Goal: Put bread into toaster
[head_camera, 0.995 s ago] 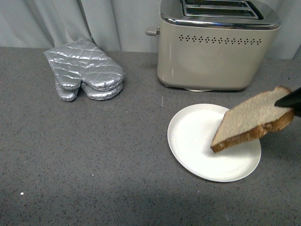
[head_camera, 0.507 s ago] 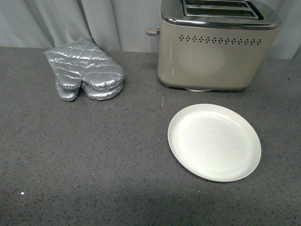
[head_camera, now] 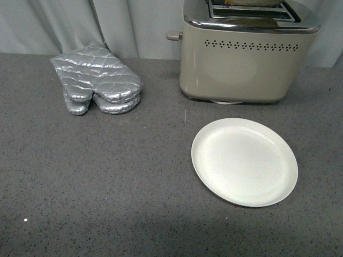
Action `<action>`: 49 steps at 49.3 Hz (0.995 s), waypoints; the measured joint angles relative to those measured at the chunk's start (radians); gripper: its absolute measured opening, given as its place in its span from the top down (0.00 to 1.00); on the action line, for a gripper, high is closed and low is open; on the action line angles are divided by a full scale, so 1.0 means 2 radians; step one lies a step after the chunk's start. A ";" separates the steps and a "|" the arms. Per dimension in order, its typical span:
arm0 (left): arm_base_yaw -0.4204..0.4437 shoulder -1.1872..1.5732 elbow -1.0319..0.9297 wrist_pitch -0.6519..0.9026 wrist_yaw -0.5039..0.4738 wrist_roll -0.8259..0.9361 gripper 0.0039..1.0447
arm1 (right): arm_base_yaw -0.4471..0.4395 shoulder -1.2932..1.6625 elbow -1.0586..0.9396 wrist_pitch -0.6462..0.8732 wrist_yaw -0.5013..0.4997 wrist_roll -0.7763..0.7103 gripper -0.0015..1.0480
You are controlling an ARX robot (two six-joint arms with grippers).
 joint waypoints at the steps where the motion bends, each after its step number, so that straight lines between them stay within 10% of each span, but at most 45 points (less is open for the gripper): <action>1: 0.000 0.000 0.000 0.000 0.000 0.000 0.06 | 0.000 0.003 0.003 -0.002 0.001 0.003 0.99; 43: 0.000 0.000 0.000 0.000 0.000 0.000 0.06 | -0.005 0.149 0.172 -0.125 0.003 -0.024 0.99; 49: 0.000 0.000 0.000 0.000 0.000 0.000 0.06 | -0.006 0.154 0.179 -0.123 -0.001 -0.049 0.82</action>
